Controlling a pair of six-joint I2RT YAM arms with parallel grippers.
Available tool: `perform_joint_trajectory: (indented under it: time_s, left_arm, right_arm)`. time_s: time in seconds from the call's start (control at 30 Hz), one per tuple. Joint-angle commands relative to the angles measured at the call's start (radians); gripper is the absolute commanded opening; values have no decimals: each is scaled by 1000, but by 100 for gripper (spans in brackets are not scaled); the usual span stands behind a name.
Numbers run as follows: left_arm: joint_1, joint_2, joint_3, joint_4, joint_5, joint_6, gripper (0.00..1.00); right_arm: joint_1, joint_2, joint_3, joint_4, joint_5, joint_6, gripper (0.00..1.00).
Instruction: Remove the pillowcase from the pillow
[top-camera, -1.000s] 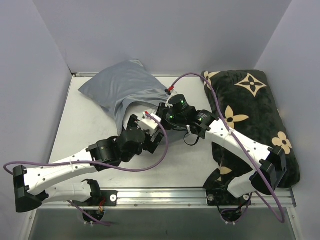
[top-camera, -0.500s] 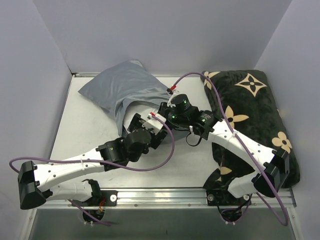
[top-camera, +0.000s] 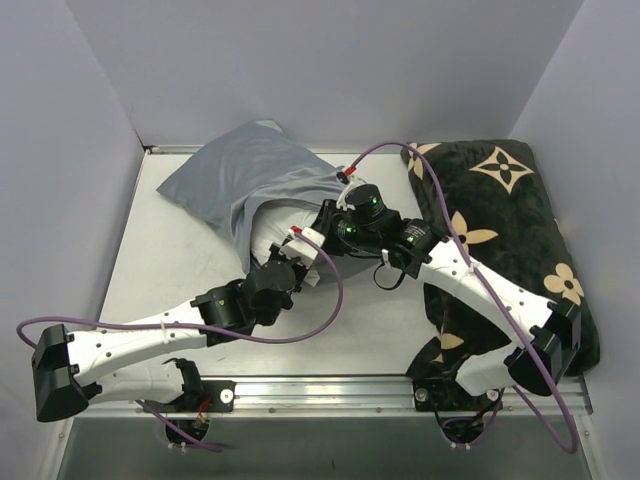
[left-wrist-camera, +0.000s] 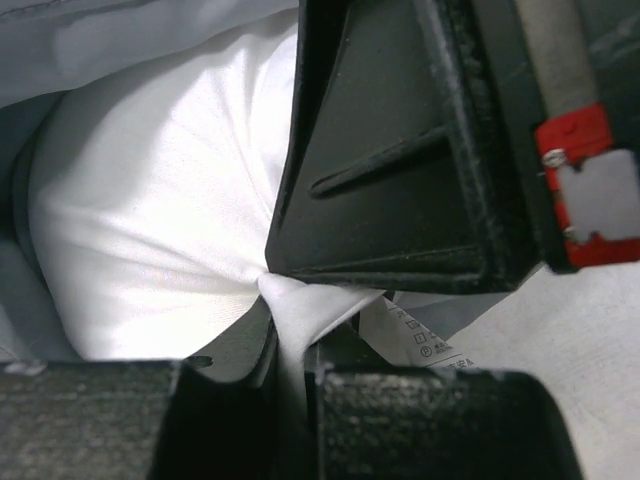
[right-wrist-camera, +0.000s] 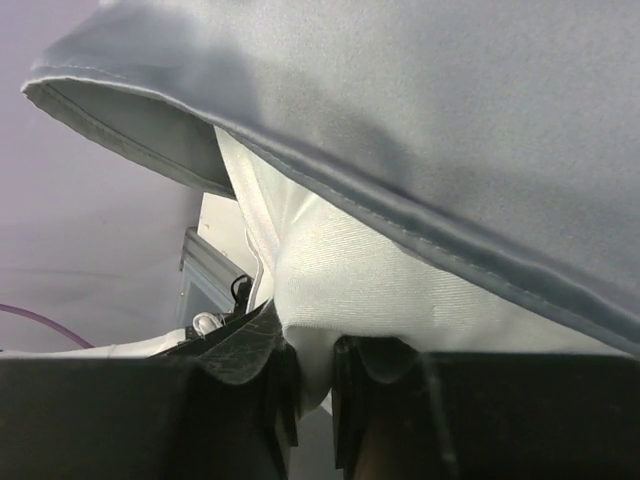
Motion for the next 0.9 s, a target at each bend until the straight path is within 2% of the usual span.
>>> perform_joint_trajectory:
  time_s: [0.0,0.03,0.07,0.17,0.2,0.3,0.43,0.53,0.57,0.7,0.87]
  left_arm:
    - [31,-22,2,52,-25,-48,0]
    - [37,-22,10,49,-23,-58,0]
    - [43,-22,16,43,-23,-81,0]
    - [62,-16,32,25,-14,-136,0]
    - [65,-13,35,25,-8,-149,0]
    - [85,-1,59,3,8,-202,0]
    - [93,14,96,-18,28,-235,0]
    - [91,19,119,-24,41,-255,0]
    - [91,18,122,-21,44,-258,0]
    - [90,19,144,-37,44,-262,0]
    - [90,13,150,-49,49,-272,0]
  right_arm:
    - [-5,-112,51,79,-125,0,18]
    - [-22,-121,45,78,-117,-6,28]
    - [-29,-141,37,69,-96,-16,46]
    - [-46,-182,28,21,-53,-57,65]
    - [-49,-196,20,10,-28,-66,68]
    - [-57,-239,6,-48,46,-100,70]
    - [-56,-297,-69,-111,142,-129,65]
    - [-50,-325,-121,-137,203,-137,50]
    - [-49,-329,-148,-143,214,-138,50]
    - [-48,-313,-190,-146,271,-151,54]
    - [-54,-233,-153,-163,352,-169,67]
